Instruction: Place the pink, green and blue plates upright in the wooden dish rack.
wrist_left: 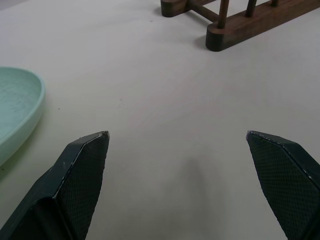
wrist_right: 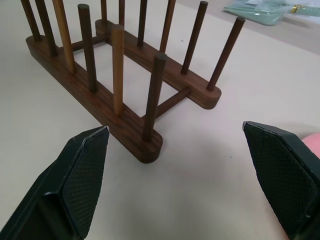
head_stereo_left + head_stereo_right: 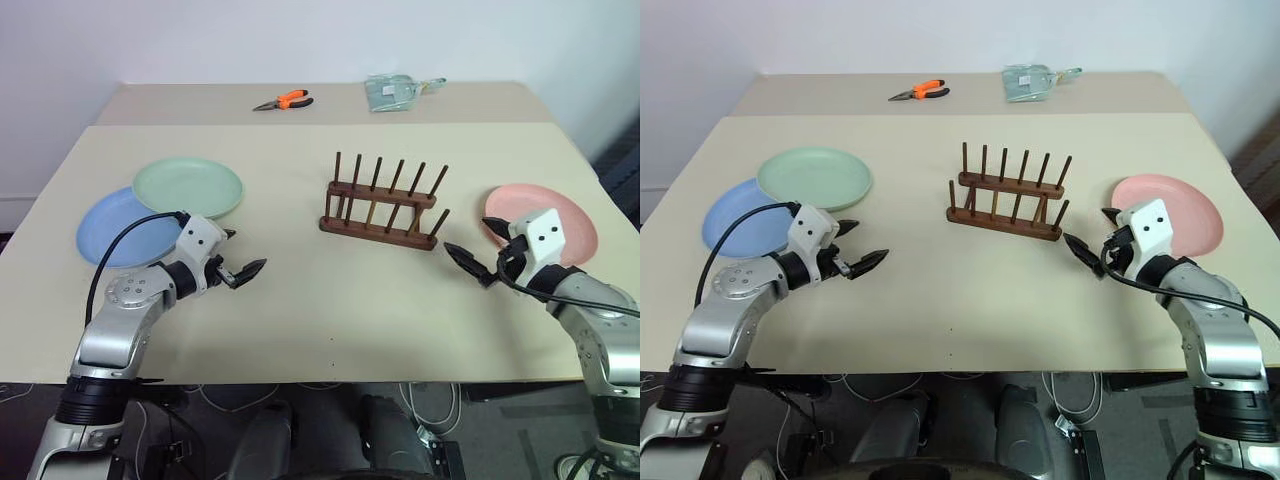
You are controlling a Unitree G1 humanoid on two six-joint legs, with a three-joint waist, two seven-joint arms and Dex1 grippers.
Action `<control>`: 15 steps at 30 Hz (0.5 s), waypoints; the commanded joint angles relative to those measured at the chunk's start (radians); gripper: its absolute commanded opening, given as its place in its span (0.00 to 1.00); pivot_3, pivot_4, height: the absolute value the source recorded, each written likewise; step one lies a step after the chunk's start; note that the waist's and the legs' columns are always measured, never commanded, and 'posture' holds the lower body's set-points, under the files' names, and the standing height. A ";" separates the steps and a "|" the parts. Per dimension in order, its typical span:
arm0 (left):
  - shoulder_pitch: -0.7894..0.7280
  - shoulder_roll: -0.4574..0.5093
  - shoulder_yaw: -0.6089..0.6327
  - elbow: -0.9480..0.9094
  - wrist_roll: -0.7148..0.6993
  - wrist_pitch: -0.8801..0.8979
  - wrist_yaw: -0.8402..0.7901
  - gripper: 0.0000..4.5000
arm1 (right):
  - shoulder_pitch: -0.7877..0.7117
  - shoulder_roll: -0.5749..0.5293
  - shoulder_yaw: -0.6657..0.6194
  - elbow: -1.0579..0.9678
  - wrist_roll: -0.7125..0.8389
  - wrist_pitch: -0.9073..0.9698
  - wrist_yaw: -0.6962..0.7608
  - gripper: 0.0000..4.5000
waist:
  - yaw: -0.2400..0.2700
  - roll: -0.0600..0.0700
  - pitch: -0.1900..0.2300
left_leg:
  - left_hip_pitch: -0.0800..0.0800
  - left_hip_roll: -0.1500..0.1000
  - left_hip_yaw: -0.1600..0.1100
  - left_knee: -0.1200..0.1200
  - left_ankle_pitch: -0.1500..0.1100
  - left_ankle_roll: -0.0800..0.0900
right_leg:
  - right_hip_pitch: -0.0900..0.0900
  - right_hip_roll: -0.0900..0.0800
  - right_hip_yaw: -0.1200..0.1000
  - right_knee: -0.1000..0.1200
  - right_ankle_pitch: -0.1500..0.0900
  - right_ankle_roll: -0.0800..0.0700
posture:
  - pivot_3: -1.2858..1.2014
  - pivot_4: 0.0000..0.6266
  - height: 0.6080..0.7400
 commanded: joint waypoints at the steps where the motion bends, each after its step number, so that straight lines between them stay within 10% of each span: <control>1: -0.014 -0.005 0.005 -0.022 -0.004 -0.009 0.005 1.00 | -0.042 0.017 0.005 0.024 -0.029 -0.052 -0.017 0.97 | -0.001 0.000 0.000 | 0.000 0.000 0.000 0.000 0.000 0.000 | 0.000 0.000 0.000 0.000 0.000 0.000 | 0.52 0.24 1.00; 15: -0.310 -0.132 -0.185 0.428 0.116 -0.189 -0.096 1.00 | -0.044 0.072 0.078 0.053 -0.122 -0.116 -0.062 0.99 | 0.009 -0.001 0.000 | 0.000 -0.001 0.000 0.001 0.000 0.000 | 0.001 0.000 -0.001 0.000 0.002 0.003 | 0.52 0.24 1.00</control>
